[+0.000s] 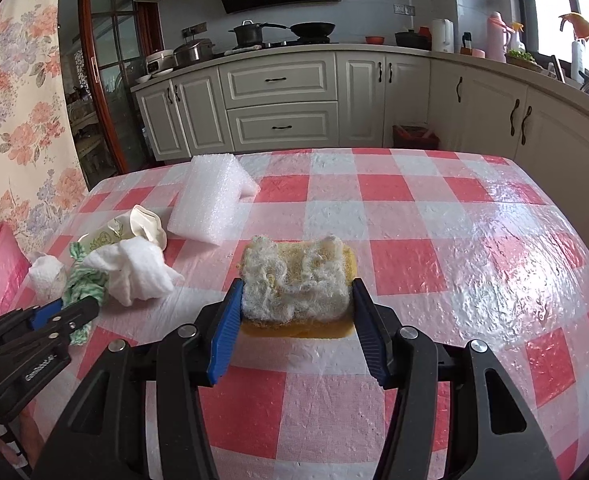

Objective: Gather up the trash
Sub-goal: 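Grasp the green striped cloth with the left gripper while the right holds the sponge, then lift the green cloth and yellow sponge off the table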

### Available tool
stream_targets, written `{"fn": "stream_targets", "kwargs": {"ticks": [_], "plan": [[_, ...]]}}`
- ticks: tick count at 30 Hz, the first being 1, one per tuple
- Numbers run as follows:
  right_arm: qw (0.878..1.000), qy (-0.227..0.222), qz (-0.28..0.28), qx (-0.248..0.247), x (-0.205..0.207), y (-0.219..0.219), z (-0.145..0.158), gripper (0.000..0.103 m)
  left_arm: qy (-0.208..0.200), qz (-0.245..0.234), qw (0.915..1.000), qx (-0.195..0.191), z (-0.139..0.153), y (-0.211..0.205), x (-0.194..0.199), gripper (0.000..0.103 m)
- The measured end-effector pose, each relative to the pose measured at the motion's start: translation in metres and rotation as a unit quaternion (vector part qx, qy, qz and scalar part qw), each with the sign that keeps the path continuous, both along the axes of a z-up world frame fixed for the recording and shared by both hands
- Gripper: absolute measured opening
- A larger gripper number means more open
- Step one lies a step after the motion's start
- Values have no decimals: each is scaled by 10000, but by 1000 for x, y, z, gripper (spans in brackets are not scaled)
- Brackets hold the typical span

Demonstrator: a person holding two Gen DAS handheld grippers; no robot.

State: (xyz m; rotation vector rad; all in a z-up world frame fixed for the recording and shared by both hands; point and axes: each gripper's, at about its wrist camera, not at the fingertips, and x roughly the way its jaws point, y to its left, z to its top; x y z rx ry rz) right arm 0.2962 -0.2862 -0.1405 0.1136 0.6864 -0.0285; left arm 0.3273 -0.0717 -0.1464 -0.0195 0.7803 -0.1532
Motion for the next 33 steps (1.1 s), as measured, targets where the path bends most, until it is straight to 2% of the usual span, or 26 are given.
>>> {"fn": "stream_targets", "kwargs": {"ticks": [6, 15, 17, 21, 33], "plan": [[10000, -45, 9, -39, -1, 1, 1, 52, -391, 77, 9992, 99, 12, 6, -25, 26], [9999, -39, 110, -60, 1, 4, 2, 52, -483, 114, 9987, 77, 18, 13, -48, 26], [9995, -117, 181, -210, -6, 12, 6, 52, -536, 66, 9985, 108, 21, 14, -56, 26], [9992, -76, 398, -13, -26, 24, 8, 52, -624, 8, 9979, 149, 23, 16, -70, 26], [9957, -278, 861, -188, -81, 61, 22, 52, -868, -43, 9962, 101, 33, 31, -107, 26]]}}
